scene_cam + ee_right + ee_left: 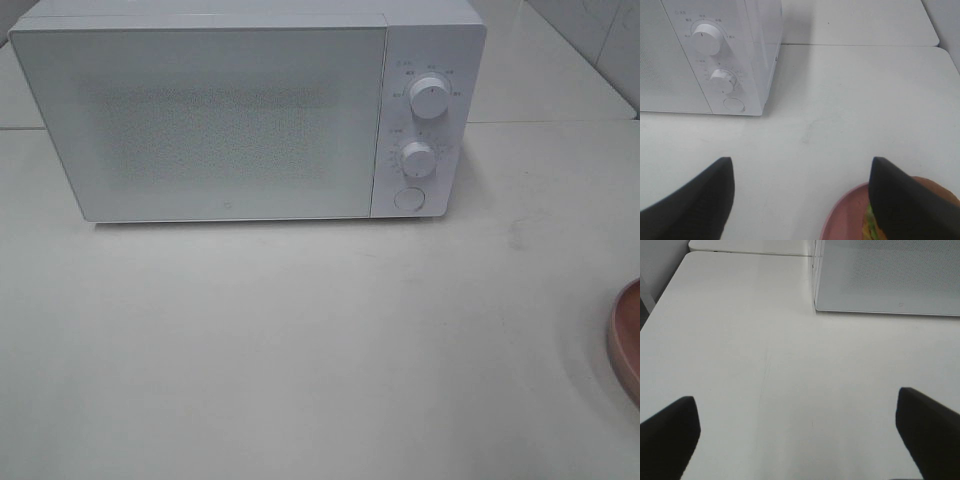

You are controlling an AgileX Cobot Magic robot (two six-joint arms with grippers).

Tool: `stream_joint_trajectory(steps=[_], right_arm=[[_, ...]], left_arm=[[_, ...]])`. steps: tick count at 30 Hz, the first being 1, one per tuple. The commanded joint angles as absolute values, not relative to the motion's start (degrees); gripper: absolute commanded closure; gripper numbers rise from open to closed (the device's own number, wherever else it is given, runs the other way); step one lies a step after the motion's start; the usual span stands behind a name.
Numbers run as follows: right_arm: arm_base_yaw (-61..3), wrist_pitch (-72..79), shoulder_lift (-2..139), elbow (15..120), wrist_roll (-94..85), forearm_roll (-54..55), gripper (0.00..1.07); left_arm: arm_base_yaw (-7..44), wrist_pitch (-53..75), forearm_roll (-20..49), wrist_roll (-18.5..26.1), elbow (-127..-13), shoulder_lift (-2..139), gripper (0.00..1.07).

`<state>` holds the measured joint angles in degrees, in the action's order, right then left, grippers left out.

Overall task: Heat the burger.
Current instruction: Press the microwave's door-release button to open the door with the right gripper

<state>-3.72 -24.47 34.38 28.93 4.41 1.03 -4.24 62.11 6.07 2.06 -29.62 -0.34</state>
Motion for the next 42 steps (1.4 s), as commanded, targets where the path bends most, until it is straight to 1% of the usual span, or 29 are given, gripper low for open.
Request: stream_joint_trajectory(steps=[1,11,14,16,22,27,31,33,35,37,40,41,42], right_arm=[[-3.5,-20.05,37.47,28.82,4.18,1.15,0.35],[-3.5,-10.83,46.24,28.82,4.18,1.15,0.35],[-3.5,-7.33,49.22,28.82,4.18,1.15,0.35],[-3.5,-2.46,53.29,28.82,4.18,0.97,0.35],[-3.5,2.06,57.3,28.82,4.18,0.97,0.35],[-3.5,9.4,64.57,28.82,3.72,1.03,0.35],[-3.5,13.92,66.98,27.9,2.86,1.55,0.35],[-3.5,15.87,67.72,27.33,2.69,2.46,0.35],[-3.55,22.17,69.79,24.64,1.15,6.19,0.35],[-3.78,23.49,70.13,23.89,0.34,7.1,0.35],[-6.13,26.53,70.87,22.23,-2.69,9.85,0.35],[-8.19,29.05,71.73,21.43,-5.5,12.26,0.35],[-8.19,29.05,71.73,21.43,-5.5,12.26,0.35]], left_arm=[[-3.95,61.36,6.53,2.01,-29.56,-0.63,0.07],[-3.95,61.36,6.53,2.01,-29.56,-0.63,0.07],[-3.95,61.36,6.53,2.01,-29.56,-0.63,0.07],[-3.95,61.36,6.53,2.01,-29.56,-0.63,0.07],[-3.95,61.36,6.53,2.01,-29.56,-0.63,0.07],[-3.95,61.36,6.53,2.01,-29.56,-0.63,0.07],[-3.95,61.36,6.53,2.01,-29.56,-0.63,0.07],[-3.95,61.36,6.53,2.01,-29.56,-0.63,0.07],[-3.95,61.36,6.53,2.01,-29.56,-0.63,0.07],[-3.95,61.36,6.53,2.01,-29.56,-0.63,0.07],[-3.95,61.36,6.53,2.01,-29.56,-0.63,0.07],[-3.95,61.36,6.53,2.01,-29.56,-0.63,0.07],[-3.95,61.36,6.53,2.01,-29.56,-0.63,0.07]])
